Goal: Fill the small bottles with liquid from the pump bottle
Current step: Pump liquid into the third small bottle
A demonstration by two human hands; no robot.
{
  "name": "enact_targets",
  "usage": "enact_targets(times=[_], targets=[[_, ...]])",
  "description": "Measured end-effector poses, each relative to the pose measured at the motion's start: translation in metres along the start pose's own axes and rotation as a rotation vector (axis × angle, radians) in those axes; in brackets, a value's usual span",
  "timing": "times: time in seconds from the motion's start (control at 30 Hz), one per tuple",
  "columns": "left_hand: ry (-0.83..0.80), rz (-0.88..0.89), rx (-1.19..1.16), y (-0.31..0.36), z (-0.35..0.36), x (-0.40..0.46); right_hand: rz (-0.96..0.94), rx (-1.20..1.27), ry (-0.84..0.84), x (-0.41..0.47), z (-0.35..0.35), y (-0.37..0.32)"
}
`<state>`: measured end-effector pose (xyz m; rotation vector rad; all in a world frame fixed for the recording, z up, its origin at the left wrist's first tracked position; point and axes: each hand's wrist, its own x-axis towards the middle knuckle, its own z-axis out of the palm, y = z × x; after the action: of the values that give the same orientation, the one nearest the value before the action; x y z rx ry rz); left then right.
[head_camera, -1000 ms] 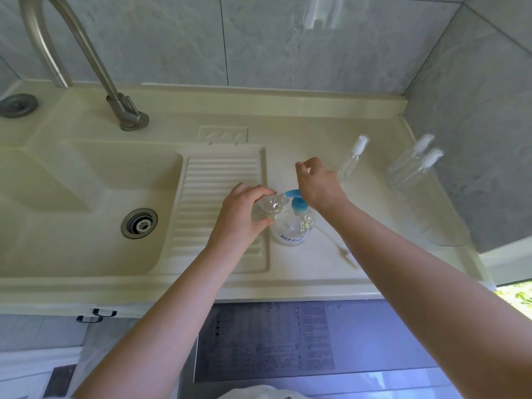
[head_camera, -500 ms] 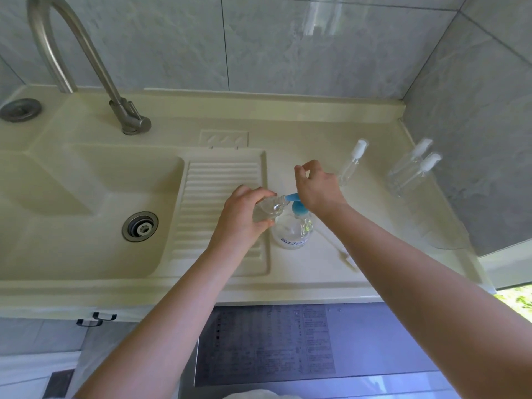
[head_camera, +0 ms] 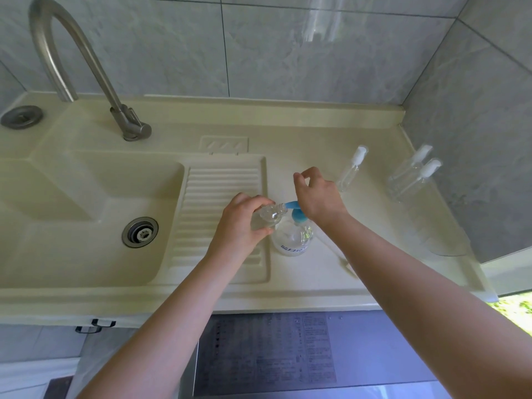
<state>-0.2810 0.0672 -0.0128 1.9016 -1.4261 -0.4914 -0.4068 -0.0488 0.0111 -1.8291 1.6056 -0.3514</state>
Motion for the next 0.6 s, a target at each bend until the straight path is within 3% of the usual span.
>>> enact_targets(times=[0.13,0.27,0.6], targets=[[0.013,0.001,-0.018,-0.001,-0.0006,-0.0006,-0.092,-0.134,0.061,-0.0017,0.0042,0.0034],[0.017,-0.004,-0.009,-0.0015,0.0,0.0,-0.068,-0.062,0.115,-0.0035,0.0073,0.0041],[0.009,-0.003,-0.014,0.0013,0.0019,-0.0032,-0.017,-0.039,0.021,-0.0001,0.0036,0.0019]])
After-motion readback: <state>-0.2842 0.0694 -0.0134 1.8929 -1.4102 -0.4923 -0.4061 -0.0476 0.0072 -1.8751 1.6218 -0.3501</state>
